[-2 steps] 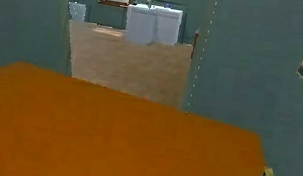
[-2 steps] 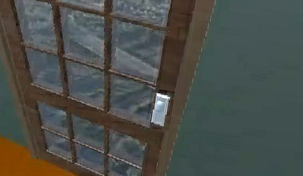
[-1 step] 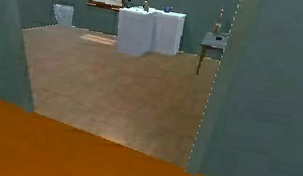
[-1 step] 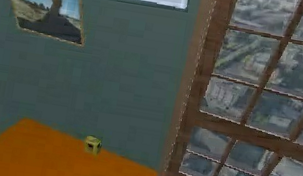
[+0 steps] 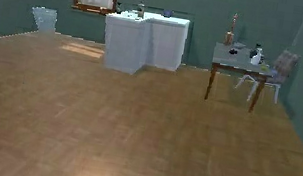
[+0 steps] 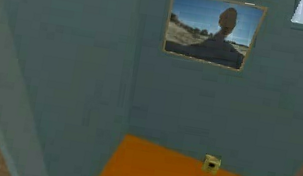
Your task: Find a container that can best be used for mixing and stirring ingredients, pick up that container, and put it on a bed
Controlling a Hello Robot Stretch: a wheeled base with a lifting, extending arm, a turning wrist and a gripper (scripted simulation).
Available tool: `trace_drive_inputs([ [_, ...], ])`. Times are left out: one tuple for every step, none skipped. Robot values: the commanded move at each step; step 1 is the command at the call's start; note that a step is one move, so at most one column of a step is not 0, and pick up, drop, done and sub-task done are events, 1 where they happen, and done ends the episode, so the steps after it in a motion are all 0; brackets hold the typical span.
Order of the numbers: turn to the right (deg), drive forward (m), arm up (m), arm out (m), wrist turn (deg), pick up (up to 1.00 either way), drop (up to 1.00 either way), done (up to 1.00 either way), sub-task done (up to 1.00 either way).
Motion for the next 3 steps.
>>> trace_drive_inputs([
  [0.0,0.30,0.00,0.00,0.0,0.00,0.00,0.00,0.00],
  [9.0,0.00,0.00,0.00,0.0,0.00,0.00,0.00,0.00],
  [0.0,1.00,0.00,0.00,0.0,0.00,0.00,0.00,0.00],
])
